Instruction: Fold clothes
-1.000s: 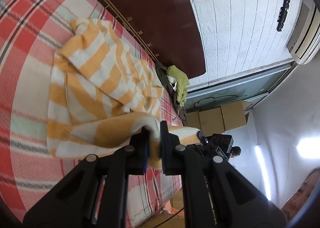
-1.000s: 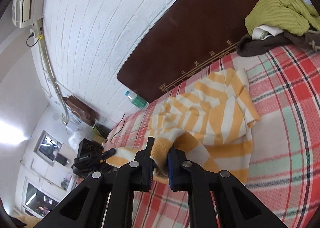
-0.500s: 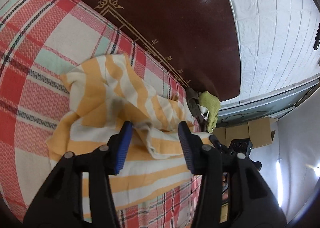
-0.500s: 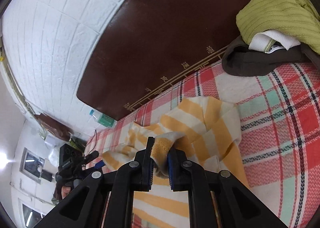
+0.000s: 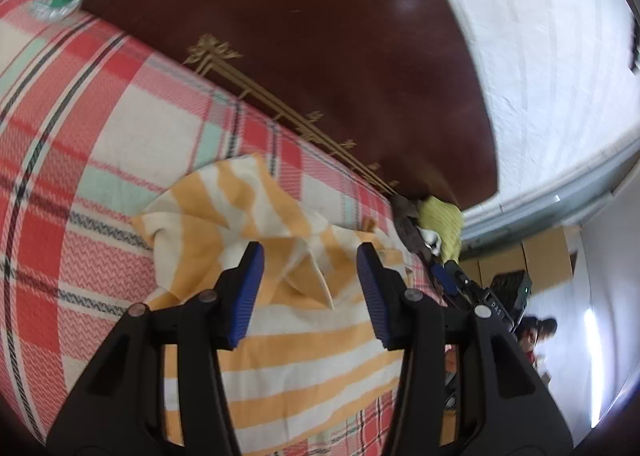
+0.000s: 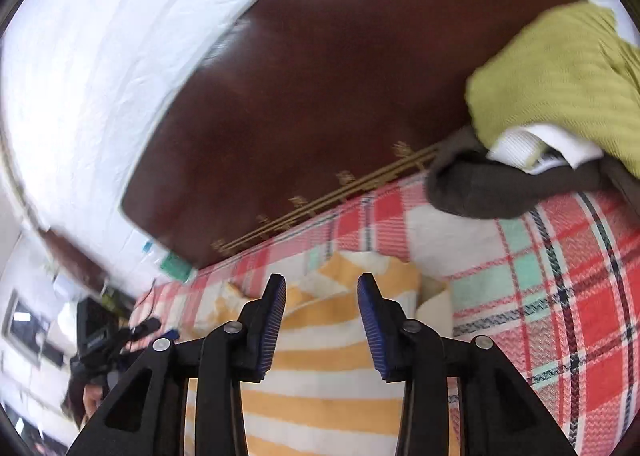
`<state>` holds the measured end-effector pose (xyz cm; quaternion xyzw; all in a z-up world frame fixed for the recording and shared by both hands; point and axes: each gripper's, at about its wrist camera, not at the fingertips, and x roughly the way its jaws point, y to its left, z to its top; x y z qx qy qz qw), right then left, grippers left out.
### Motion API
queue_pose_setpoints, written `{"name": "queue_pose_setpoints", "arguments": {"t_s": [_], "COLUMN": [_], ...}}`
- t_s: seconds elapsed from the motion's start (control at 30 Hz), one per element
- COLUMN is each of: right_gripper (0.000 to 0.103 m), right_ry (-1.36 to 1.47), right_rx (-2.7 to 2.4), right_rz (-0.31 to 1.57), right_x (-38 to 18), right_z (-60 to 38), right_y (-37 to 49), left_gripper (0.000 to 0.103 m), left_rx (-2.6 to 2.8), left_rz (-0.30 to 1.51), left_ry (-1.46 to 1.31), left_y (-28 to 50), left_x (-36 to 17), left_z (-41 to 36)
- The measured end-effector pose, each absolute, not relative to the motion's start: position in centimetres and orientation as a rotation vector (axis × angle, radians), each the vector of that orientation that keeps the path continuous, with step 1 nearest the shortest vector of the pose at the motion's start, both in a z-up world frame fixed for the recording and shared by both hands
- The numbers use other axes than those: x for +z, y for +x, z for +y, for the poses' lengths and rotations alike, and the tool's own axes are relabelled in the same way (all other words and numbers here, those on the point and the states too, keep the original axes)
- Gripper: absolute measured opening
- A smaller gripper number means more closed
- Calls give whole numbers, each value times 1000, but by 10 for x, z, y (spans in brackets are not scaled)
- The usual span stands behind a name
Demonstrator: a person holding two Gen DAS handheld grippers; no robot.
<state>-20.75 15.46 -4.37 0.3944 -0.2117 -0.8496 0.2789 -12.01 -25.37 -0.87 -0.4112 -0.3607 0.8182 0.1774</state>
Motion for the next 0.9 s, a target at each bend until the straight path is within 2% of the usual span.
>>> {"name": "queue_pose_setpoints", "arguments": {"t_s": [0.07, 0.2, 0.3, 0.43, 0.53, 0.7, 0.9], "right_gripper": [39, 39, 39, 39, 39, 38, 40], "right_ry": [1056, 1106, 1150, 1210, 1250, 1234, 1156], "right_rx": [-2238, -2160, -2126, -2147, -2194, -2251, -2233], "right_rz": [-415, -140, -108, -101, -82, -176, -207], "right_x": [-43, -59, -73, -88, -94, -89, -73], "right_z": [139, 103, 87, 79, 84, 110, 132], "right_y": [-194, -177, -184, -200, -210, -215, -188], "left_gripper": [59, 62, 62, 62, 62, 62, 62], "left_rx": [2300, 2251, 2238, 2308, 2413, 2608, 2574], "left_rz": [-857, -548, -438, -395, -504, -630, -399], "left_ry": [-1156, -1141, -1252, -1319, -1336, -1261, -1196], "left_y": [-110, -91, -104, -132, -152, -147, -94], "left_x": [-7, -5, -21, -33, -37, -22, -17], "left_z": [-237, -205, -180, -180, -213, -250, -214]}}
